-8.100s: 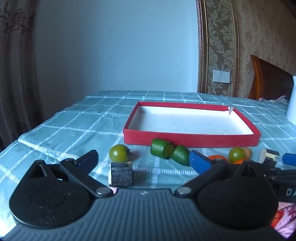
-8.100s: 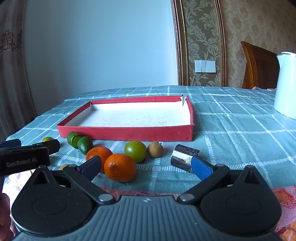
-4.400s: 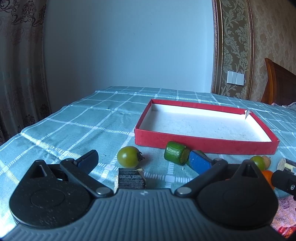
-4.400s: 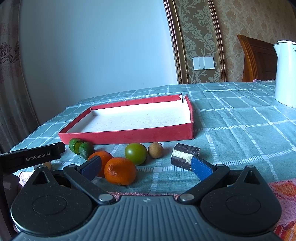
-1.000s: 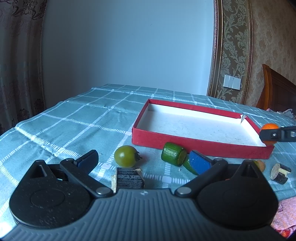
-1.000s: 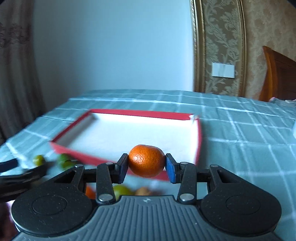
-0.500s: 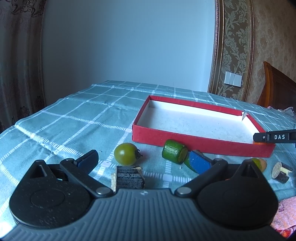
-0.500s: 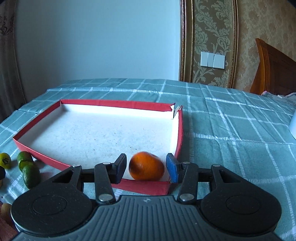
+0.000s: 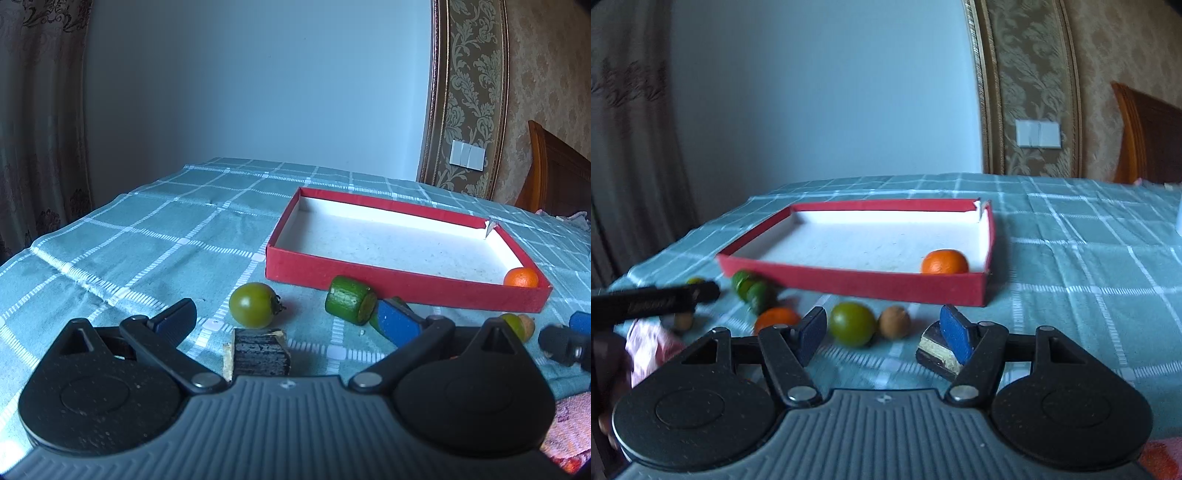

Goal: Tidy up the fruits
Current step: 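Carry the mandarin into the red tray and open the right gripper, then close the left gripper on the dark wooden cylinder block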

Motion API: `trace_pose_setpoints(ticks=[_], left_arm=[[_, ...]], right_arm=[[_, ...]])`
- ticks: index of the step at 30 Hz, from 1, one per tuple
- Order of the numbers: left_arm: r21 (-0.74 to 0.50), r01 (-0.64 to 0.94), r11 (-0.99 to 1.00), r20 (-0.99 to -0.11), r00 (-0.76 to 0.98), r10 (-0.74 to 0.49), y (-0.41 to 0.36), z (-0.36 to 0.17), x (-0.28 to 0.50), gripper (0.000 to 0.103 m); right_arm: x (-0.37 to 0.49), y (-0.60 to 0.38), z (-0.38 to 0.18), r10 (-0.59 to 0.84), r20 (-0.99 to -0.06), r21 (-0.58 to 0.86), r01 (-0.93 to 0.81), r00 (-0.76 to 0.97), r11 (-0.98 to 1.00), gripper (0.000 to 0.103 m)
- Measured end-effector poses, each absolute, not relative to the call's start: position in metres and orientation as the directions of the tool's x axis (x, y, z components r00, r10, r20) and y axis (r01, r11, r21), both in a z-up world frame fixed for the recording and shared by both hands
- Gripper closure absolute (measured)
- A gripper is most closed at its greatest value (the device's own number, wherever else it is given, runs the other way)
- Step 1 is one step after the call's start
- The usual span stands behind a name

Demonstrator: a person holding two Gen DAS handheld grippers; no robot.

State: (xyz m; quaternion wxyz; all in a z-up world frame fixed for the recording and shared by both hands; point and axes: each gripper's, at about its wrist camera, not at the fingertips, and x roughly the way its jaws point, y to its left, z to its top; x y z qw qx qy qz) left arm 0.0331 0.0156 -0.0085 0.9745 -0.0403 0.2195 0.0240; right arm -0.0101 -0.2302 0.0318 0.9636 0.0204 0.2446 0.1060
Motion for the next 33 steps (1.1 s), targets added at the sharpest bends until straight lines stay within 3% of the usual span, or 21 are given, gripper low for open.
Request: trace_pose_setpoints(ticks=[2, 7, 12, 14, 17, 20, 26, 33], left_arm=[[-0.068, -0.070, 0.995, -0.431, 0.902, 0.034, 0.016, -0.009, 0.033, 0.000], [-0.067, -0.076, 0.995, -0.443, 0.896, 0.039, 0.016, -0.009, 0.036, 0.000], [-0.064, -0.077, 0.995, -0.445, 0.894, 0.040, 0.016, -0.009, 0.036, 0.000], [-0.066, -0.078, 0.995, -0.447, 0.894, 0.040, 0.016, -0.009, 0.037, 0.000], [-0.069, -0.081, 0.994, -0.446, 0.894, 0.042, 0.017, -0.009, 0.036, 0.000], [-0.079, -0.087, 0.993, -0.451, 0.891, 0.042, 0.020, -0.008, 0.037, 0.000], [-0.083, -0.027, 0.996, -0.435, 0.900, -0.012, 0.033, -0.006, 0.009, 0.000], [0.049, -0.028, 0.998, -0.345, 0.938, 0.043, 0.042, -0.008, -0.031, 0.000]], right_arm=[[-0.014, -0.222, 0.033, 0.205, -0.467, 0.057, -0.202, 0.860, 0.978, 0.030], [-0.025, -0.210, 0.035, 0.220, -0.430, -0.003, -0.245, 0.876, 0.970, 0.030], [-0.017, -0.208, 0.030, 0.264, -0.512, 0.021, -0.295, 0.818, 0.955, 0.028], [-0.009, -0.207, 0.027, 0.268, -0.561, 0.030, -0.304, 0.783, 0.952, 0.012], [0.003, -0.206, 0.020, 0.224, -0.627, 0.043, -0.254, 0.746, 0.966, 0.011], [0.010, -0.207, 0.014, 0.218, -0.668, 0.058, -0.242, 0.712, 0.968, 0.003], [0.011, -0.201, 0.012, 0.179, -0.682, 0.011, -0.234, 0.709, 0.972, 0.000], [0.012, -0.202, 0.013, 0.180, -0.682, 0.014, -0.234, 0.709, 0.972, 0.000]])
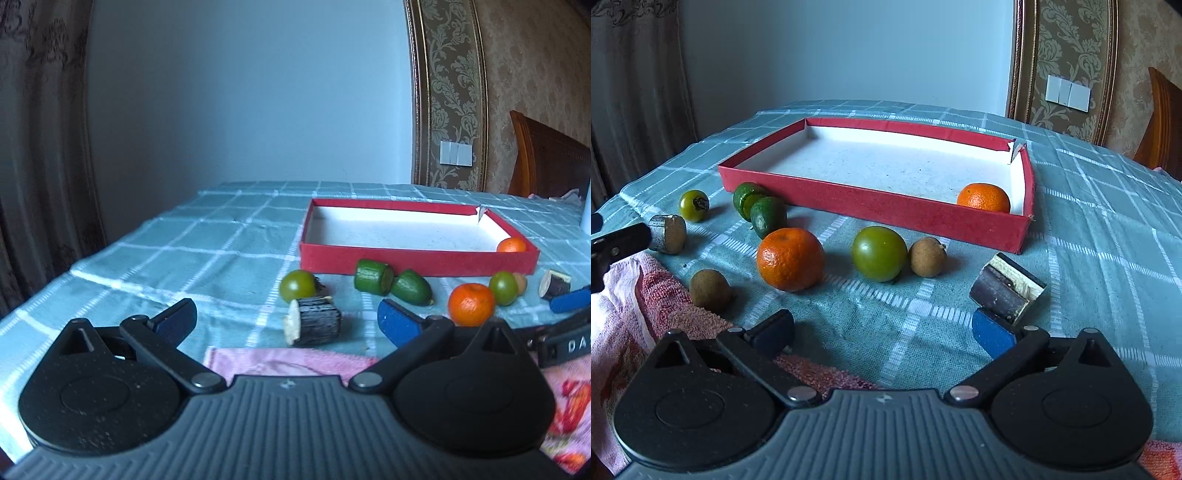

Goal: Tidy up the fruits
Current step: 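Close the left gripper on the dark wooden cylinder block, then carry the wooden block into the red tray and open the left gripper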

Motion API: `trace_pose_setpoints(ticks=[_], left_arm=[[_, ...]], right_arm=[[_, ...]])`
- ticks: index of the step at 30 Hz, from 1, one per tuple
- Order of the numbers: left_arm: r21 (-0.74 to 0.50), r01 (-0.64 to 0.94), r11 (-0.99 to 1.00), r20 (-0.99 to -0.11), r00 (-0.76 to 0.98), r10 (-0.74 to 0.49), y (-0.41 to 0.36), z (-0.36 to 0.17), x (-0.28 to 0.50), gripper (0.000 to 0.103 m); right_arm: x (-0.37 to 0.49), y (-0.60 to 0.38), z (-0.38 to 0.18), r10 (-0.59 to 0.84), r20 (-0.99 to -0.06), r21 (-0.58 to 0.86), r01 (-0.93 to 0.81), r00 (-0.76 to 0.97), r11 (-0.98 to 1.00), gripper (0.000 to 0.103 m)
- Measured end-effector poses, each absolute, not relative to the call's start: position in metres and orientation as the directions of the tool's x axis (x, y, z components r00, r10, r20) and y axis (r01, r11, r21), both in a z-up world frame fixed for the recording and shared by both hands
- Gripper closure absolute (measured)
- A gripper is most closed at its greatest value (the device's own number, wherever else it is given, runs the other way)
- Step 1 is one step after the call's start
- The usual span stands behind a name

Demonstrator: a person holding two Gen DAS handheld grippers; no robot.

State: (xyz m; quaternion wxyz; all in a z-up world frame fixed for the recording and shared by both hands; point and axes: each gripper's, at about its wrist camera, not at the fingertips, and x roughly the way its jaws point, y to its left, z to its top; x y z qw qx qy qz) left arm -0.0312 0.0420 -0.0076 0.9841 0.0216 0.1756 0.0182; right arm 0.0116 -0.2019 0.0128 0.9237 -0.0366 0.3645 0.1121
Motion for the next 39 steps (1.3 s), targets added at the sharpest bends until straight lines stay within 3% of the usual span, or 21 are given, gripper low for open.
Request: trace_pose_setpoints(ticks=[2, 4, 11, 15, 19, 39], left_arm=[[0.074, -0.025, 0.997, -0.331, 0.942, 0.048, 0.042, -0.007, -0.034, 0.005], [0.089, -0.016, 0.996, -0.352, 0.935, 0.047, 0.039, -0.008, -0.030, 0.018], [0.081, -0.051, 0.995, -0.412, 0.907, 0.080, 0.029, -0.013, -0.008, 0.024], [0.065, -0.046, 0.997, -0.462, 0.884, 0.071, 0.023, -0.014, 0.008, 0.040], [0.061, -0.049, 0.997, -0.529, 0.845, 0.073, 0.019, -0.022, 0.024, 0.068], [0.048, -0.037, 0.998, -0.511, 0.858, 0.057, 0.014, -0.019, 0.022, 0.073]], right_arm=[[0.012, -0.202, 0.013, 0.182, -0.681, 0.016, -0.233, 0.709, 0.972, 0.000], [0.012, -0.202, 0.013, 0.182, -0.681, 0.017, -0.233, 0.709, 0.972, 0.000], [0.012, -0.203, 0.014, 0.186, -0.679, 0.024, -0.232, 0.710, 0.972, 0.000], [0.012, -0.203, 0.014, 0.185, -0.679, 0.023, -0.232, 0.711, 0.973, 0.000], [0.012, -0.203, 0.014, 0.185, -0.678, 0.023, -0.231, 0.711, 0.973, 0.000], [0.012, -0.203, 0.014, 0.184, -0.679, 0.021, -0.232, 0.711, 0.973, 0.000]])
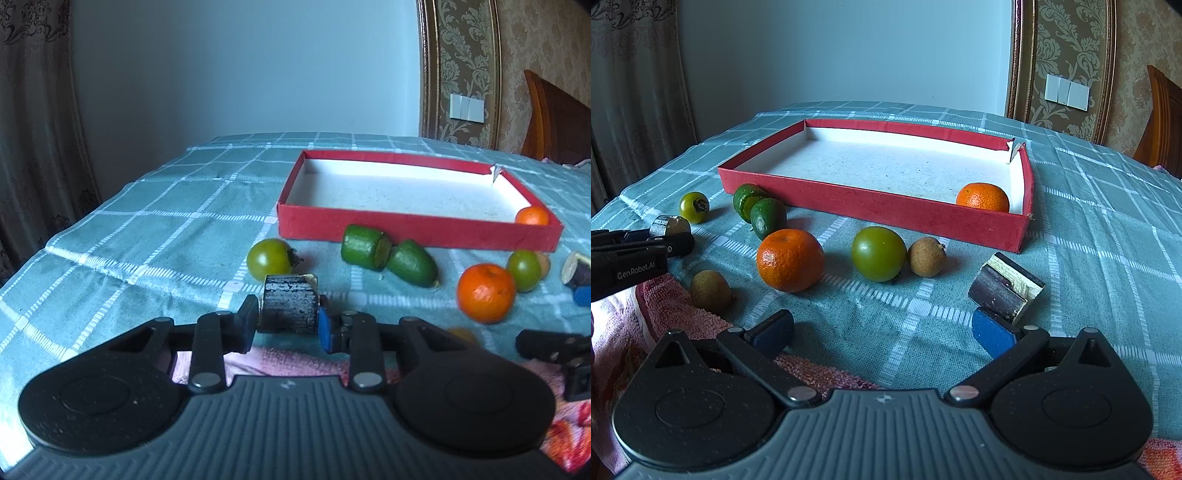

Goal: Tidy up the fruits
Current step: 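Carry the wooden block into the red tray and open the left gripper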

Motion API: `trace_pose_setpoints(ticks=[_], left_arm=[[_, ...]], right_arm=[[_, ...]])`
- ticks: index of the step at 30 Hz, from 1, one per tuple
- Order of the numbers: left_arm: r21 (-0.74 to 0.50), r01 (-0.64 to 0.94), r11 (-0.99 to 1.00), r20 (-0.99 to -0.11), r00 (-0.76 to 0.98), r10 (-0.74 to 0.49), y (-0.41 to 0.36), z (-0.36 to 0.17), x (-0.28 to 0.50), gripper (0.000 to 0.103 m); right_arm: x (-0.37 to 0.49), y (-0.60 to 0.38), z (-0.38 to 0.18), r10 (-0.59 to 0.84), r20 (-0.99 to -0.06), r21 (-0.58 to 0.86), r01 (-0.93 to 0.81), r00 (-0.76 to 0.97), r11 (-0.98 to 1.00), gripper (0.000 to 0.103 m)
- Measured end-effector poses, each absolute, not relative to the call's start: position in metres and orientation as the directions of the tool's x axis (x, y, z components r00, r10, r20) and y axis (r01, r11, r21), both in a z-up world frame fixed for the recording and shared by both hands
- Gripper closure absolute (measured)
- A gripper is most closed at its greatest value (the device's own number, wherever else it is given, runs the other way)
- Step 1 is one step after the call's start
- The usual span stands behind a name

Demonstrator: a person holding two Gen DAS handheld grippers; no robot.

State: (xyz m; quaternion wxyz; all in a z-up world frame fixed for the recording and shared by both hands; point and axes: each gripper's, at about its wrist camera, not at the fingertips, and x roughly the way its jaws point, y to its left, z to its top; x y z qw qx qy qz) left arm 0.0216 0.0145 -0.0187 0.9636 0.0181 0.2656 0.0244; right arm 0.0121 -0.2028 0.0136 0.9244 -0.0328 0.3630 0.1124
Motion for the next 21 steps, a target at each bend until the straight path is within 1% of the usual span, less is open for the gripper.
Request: trace_pose_setpoints(ticks=[5, 10, 15, 18, 21], left_arm=[[0.055, -0.002, 0.999, -0.460, 0.888, 0.027, 0.006, 0.007, 0.028, 0.073], [0.093, 0.002, 0.996, -0.414, 0.910, 0.037, -0.005, 0.029, 0.061, 0.073], [0.076, 0.013, 0.997, -0.448, 0.894, 0.022, -0.009, 0.030, 0.111, 0.073], [0.094, 0.015, 0.995, -0.472, 0.881, 0.031, -0.013, 0.021, 0.134, 0.073], [0.092, 0.012, 0.996, -0.512, 0.858, 0.037, -0.013, 0.010, 0.147, 0.068]], right_arm=[[0.012, -0.204, 0.014, 0.183, -0.678, 0.020, -0.231, 0.712, 0.973, 0.000], [0.012, -0.204, 0.014, 0.183, -0.678, 0.020, -0.231, 0.712, 0.973, 0.000], [0.012, -0.204, 0.014, 0.185, -0.677, 0.023, -0.231, 0.712, 0.973, 0.000], [0.012, -0.204, 0.014, 0.184, -0.678, 0.021, -0.231, 0.712, 0.973, 0.000], [0.012, -0.203, 0.014, 0.183, -0.678, 0.020, -0.231, 0.712, 0.973, 0.000]])
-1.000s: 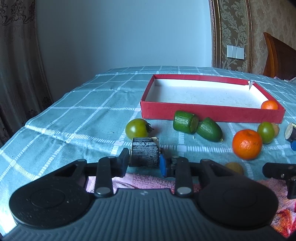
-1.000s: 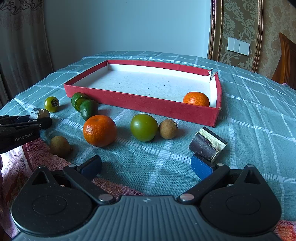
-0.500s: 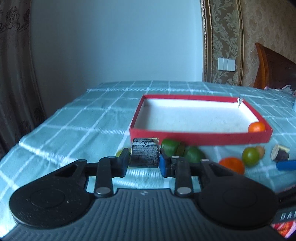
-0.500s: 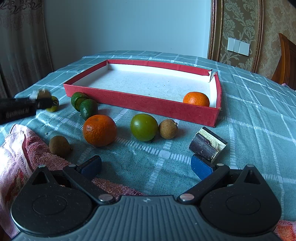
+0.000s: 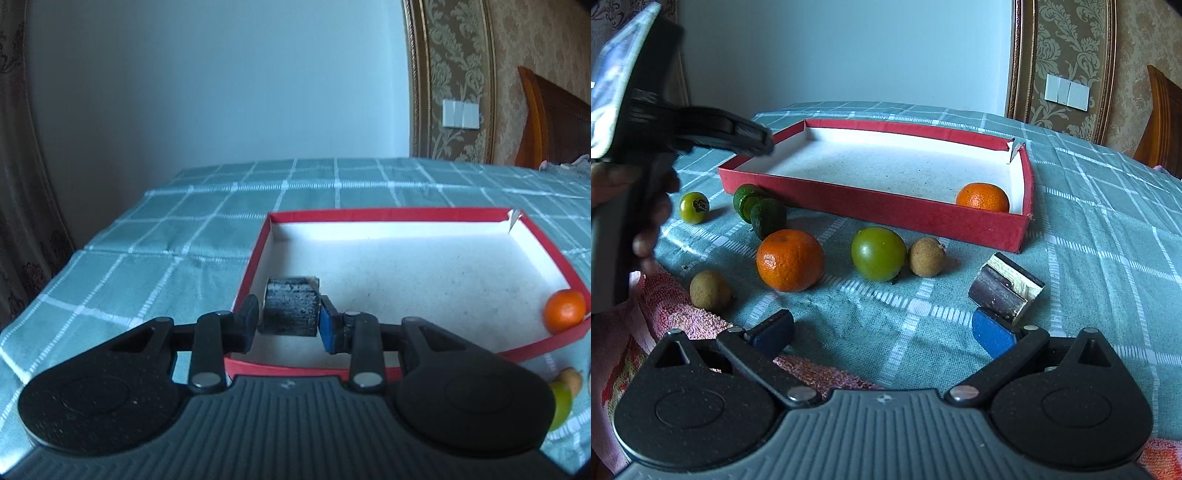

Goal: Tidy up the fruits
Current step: 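Carry the wooden block into the red tray and open the left gripper, then close the right gripper on the silver metal cylinder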

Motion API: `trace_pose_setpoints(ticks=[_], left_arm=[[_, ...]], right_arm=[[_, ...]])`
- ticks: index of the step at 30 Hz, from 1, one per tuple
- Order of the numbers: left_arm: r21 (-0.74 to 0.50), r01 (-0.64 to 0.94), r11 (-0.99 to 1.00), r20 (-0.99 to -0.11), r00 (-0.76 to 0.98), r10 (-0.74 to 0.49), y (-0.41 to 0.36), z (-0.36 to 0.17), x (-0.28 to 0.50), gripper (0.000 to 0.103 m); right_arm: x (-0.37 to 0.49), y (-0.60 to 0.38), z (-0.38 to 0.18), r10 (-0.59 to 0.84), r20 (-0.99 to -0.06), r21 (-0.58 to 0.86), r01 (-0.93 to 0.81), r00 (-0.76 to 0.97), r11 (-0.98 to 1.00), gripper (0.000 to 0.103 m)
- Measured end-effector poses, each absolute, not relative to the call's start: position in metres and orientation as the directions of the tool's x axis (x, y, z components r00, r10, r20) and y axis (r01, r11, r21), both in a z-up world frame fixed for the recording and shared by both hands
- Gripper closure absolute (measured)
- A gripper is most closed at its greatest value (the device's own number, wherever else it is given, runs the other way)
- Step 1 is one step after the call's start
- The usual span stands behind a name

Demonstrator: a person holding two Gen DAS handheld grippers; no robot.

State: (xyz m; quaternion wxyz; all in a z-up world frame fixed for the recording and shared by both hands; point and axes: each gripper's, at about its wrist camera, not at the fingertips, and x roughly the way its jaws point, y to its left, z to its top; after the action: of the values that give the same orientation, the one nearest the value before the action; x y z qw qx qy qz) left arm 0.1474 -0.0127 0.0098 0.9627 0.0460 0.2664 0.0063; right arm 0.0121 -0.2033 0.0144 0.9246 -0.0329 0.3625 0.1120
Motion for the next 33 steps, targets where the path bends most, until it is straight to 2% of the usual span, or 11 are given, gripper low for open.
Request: trace_pose_setpoints(ticks=[2, 6, 8, 10, 11, 17, 23, 26, 33], left_arm=[[0.094, 0.004, 0.996, -0.517, 0.855, 0.045, -0.011, 0.006, 0.147, 0.055], [0.101, 0.017, 0.995, -0.468, 0.883, 0.032, -0.010, 0.014, 0.122, 0.040], [0.099, 0.025, 0.995, -0.425, 0.905, 0.020, -0.008, 0.021, 0.101, 0.027], [0.101, 0.027, 0.995, -0.373, 0.928, 0.013, -0.007, 0.026, 0.074, 0.005], [0.102, 0.027, 0.994, -0.351, 0.936, 0.010, -0.007, 0.026, 0.063, 0.000], [0.057, 0.018, 0.998, -0.296, 0.955, 0.000, 0.003, 0.005, 0.022, 0.000], [-0.054, -0.068, 0.996, -0.305, 0.951, 0.049, 0.025, -0.003, 0.027, 0.000], [-0.061, -0.065, 0.996, -0.346, 0.937, 0.040, 0.027, -0.004, 0.034, 0.000], [-0.015, -0.047, 0.999, -0.349, 0.936, 0.039, 0.019, -0.006, 0.032, 0.000]], right_arm=[[0.012, -0.203, 0.014, 0.182, -0.678, 0.019, -0.231, 0.712, 0.973, 0.000], [0.012, -0.203, 0.014, 0.183, -0.678, 0.020, -0.231, 0.712, 0.973, 0.000], [0.013, -0.203, 0.014, 0.182, -0.678, 0.019, -0.230, 0.712, 0.973, 0.000], [0.013, -0.203, 0.014, 0.183, -0.677, 0.021, -0.230, 0.713, 0.973, 0.000], [0.013, -0.204, 0.014, 0.184, -0.677, 0.023, -0.230, 0.713, 0.973, 0.000], [0.013, -0.203, 0.014, 0.181, -0.678, 0.017, -0.230, 0.713, 0.973, 0.000], [0.012, -0.203, 0.014, 0.179, -0.678, 0.013, -0.232, 0.713, 0.973, 0.000], [0.012, -0.204, 0.014, 0.181, -0.677, 0.016, -0.232, 0.713, 0.973, 0.000], [0.000, -0.199, 0.020, 0.192, -0.630, -0.010, -0.255, 0.753, 0.967, 0.000]])
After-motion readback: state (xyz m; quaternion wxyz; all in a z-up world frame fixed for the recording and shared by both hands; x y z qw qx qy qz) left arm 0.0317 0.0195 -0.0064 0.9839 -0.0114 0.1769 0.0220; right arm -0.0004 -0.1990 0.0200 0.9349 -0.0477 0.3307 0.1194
